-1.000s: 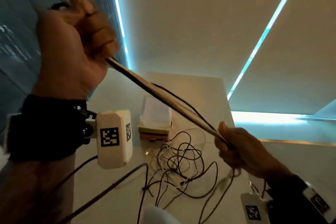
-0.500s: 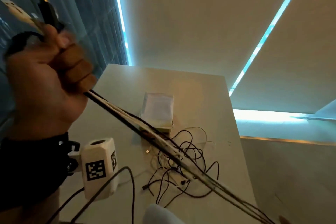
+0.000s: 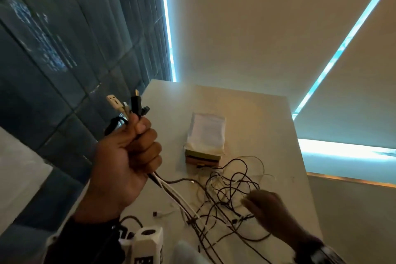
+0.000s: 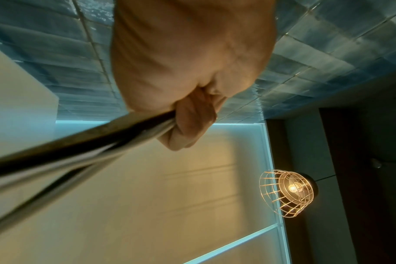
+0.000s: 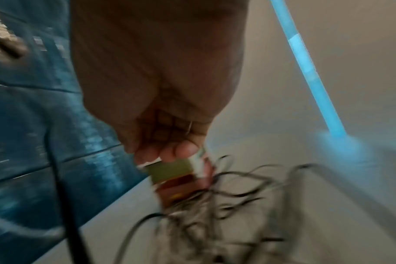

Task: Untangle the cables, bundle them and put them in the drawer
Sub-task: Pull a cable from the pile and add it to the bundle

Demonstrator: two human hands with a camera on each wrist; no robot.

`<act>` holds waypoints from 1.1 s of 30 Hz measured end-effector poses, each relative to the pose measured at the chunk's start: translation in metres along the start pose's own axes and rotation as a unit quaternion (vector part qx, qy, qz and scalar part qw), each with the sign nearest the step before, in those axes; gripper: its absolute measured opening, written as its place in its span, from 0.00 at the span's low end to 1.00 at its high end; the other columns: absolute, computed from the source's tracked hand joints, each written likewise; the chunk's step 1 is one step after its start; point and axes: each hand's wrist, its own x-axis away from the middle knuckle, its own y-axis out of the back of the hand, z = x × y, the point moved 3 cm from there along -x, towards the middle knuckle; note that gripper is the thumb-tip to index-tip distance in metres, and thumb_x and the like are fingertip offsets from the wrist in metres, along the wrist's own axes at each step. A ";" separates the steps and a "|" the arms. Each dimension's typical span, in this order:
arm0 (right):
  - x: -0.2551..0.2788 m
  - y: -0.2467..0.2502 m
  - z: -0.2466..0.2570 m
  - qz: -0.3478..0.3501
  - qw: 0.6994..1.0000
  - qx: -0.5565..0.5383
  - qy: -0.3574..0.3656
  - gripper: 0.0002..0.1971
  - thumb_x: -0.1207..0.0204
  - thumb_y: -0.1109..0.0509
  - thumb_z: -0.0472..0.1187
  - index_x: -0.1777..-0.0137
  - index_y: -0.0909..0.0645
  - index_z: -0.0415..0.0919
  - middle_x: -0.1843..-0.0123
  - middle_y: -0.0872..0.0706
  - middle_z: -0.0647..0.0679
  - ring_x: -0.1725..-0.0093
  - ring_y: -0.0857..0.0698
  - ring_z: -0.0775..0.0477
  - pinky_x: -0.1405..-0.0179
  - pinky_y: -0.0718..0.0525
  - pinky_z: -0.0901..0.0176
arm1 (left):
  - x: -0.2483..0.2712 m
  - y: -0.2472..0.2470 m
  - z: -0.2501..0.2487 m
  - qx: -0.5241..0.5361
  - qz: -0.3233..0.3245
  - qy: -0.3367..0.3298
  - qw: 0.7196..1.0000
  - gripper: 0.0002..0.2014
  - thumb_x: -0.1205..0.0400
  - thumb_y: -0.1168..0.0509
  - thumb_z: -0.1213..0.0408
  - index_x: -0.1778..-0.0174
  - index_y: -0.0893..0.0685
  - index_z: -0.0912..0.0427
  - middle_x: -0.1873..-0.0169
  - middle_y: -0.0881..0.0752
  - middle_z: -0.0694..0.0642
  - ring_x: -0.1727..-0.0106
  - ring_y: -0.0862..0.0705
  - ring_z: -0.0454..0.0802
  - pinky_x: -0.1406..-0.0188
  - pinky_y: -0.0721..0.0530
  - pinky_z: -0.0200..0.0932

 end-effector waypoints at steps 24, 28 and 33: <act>-0.102 -0.018 0.091 -0.149 0.912 -0.378 -0.047 0.06 0.17 0.37 0.33 0.57 0.27 0.37 0.68 0.22 0.49 0.71 0.25 0.54 0.74 0.25 0.66 | -0.030 -0.012 0.023 -0.174 -0.161 -0.086 0.968 0.15 0.15 0.47 0.58 0.66 0.25 0.57 0.78 0.36 0.48 0.80 0.39 0.41 0.82 0.39 0.36; -0.078 0.062 0.121 -0.190 0.880 -0.429 0.076 0.06 0.16 0.40 0.29 0.55 0.26 0.36 0.68 0.24 0.51 0.71 0.26 0.58 0.73 0.27 0.70 | -0.049 -0.024 0.037 -0.260 -0.173 -0.074 0.947 0.10 0.16 0.43 0.59 0.63 0.26 0.57 0.77 0.38 0.48 0.78 0.42 0.42 0.79 0.44 0.38; -0.060 0.095 0.133 -0.202 0.904 -0.357 0.120 0.05 0.16 0.39 0.30 0.53 0.22 0.36 0.68 0.20 0.48 0.70 0.23 0.60 0.69 0.24 0.71 | -0.071 -0.042 0.066 -0.455 -0.162 -0.062 0.873 0.10 0.16 0.39 0.56 0.59 0.21 0.57 0.80 0.32 0.45 0.81 0.35 0.39 0.82 0.35 0.33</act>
